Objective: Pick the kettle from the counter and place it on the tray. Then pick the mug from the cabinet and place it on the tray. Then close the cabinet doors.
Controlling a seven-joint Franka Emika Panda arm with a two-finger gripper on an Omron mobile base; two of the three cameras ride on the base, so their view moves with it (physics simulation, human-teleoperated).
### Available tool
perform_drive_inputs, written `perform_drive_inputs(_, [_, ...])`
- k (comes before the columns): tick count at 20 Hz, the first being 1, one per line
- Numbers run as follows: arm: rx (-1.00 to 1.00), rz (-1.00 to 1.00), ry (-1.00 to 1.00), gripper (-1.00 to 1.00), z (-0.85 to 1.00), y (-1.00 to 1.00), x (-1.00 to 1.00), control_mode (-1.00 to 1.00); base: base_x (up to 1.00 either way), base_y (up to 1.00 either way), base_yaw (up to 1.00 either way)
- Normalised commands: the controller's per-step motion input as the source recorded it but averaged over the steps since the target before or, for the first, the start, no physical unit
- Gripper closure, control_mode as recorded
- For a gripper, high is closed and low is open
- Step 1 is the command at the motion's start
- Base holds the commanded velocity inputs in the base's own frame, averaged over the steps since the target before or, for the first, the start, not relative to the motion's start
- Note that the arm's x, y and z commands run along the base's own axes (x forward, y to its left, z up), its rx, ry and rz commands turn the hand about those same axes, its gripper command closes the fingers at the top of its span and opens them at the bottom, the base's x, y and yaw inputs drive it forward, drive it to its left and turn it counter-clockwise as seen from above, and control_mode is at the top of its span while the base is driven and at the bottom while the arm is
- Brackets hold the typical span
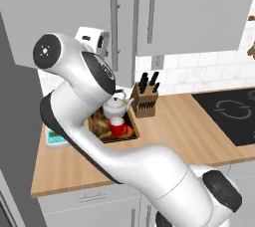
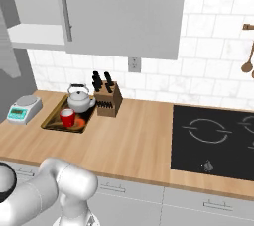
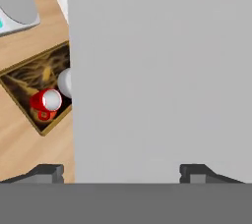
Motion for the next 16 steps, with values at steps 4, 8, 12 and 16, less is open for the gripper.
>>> perform_drive_inputs(4, [0.08,0.08,0.0,-1.0,0.0,-0.48,0.81,-1.0,0.0,0.0,0.0])
perform_drive_inputs(8, [0.07,0.11,0.01,-1.0,0.0,-0.45,0.84,-1.0,0.0,0.0,0.0])
perform_drive_inputs(12, [0.06,0.18,0.03,-1.0,0.0,-0.44,0.78,-1.0,0.0,0.0,0.0])
perform_drive_inputs(16, [0.03,0.27,0.0,-1.0,-0.05,-0.38,0.76,-1.0,0.0,0.0,0.0])
